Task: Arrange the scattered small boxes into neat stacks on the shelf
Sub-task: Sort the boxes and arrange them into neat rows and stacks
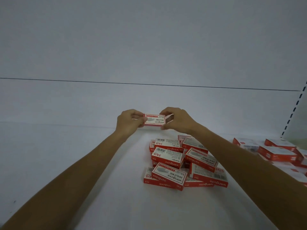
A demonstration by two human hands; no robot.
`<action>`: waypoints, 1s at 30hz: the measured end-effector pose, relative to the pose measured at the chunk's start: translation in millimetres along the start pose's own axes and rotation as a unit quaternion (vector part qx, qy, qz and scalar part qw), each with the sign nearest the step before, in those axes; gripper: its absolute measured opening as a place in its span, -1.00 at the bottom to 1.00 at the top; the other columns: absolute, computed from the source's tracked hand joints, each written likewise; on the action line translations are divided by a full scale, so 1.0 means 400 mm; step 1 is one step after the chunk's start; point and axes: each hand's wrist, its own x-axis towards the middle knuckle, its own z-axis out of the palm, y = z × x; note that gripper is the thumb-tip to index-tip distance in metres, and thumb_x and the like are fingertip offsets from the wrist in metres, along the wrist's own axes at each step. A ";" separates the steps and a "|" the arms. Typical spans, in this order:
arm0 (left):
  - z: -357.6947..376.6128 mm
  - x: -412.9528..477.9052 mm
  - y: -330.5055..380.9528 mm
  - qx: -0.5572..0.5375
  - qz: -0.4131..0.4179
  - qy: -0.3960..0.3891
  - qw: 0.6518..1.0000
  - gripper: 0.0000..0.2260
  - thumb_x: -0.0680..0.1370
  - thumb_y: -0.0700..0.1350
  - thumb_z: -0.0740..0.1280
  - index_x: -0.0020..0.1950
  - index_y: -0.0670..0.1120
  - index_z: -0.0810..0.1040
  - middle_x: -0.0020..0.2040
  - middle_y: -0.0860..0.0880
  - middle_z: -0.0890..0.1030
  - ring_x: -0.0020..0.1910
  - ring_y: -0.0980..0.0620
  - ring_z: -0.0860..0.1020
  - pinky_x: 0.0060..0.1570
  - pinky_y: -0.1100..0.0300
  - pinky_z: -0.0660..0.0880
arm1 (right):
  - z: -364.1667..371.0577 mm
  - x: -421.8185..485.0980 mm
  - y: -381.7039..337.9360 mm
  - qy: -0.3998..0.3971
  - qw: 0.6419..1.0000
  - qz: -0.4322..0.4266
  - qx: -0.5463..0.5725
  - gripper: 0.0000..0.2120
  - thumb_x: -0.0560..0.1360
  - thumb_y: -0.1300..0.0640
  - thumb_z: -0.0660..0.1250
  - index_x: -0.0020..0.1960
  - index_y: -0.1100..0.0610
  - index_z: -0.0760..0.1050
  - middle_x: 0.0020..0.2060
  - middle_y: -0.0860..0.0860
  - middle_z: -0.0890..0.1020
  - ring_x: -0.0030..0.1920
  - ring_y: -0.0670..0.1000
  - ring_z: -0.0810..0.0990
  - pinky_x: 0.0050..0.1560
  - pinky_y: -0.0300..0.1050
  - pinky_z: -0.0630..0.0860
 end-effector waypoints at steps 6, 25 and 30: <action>-0.022 -0.002 -0.007 0.040 0.014 -0.044 0.998 -0.72 0.44 -0.16 0.43 0.15 -0.07 0.59 0.00 0.02 0.63 -0.16 0.18 0.57 -0.15 0.43 0.45 | 0.012 0.007 -0.017 0.053 0.997 -0.018 -0.044 -0.55 0.35 0.16 0.49 0.21 0.14 0.52 0.12 0.05 0.58 -0.09 -0.11 0.52 -0.17 -0.48 0.38; -0.049 0.011 -0.072 0.156 0.027 -0.054 0.986 -0.62 0.39 -0.21 0.48 0.19 -0.17 0.55 0.08 -0.11 0.65 -0.16 0.11 0.55 -0.28 0.51 0.39 | 0.068 0.023 -0.040 -0.001 0.996 0.013 -0.086 -0.59 0.32 0.16 0.52 0.12 0.22 0.53 0.05 0.11 0.60 0.00 0.06 0.58 0.05 -0.19 0.51; -0.044 0.019 -0.120 0.289 0.011 -0.095 0.952 -0.62 0.39 0.00 0.47 0.13 -0.12 0.56 0.05 -0.06 0.62 -0.09 0.04 0.53 -0.02 0.15 0.49 | 0.087 0.036 -0.031 -0.075 0.986 0.045 -0.144 -0.63 0.36 0.13 0.48 0.11 0.23 0.53 0.07 0.09 0.57 -0.01 0.02 0.54 -0.04 -0.24 0.47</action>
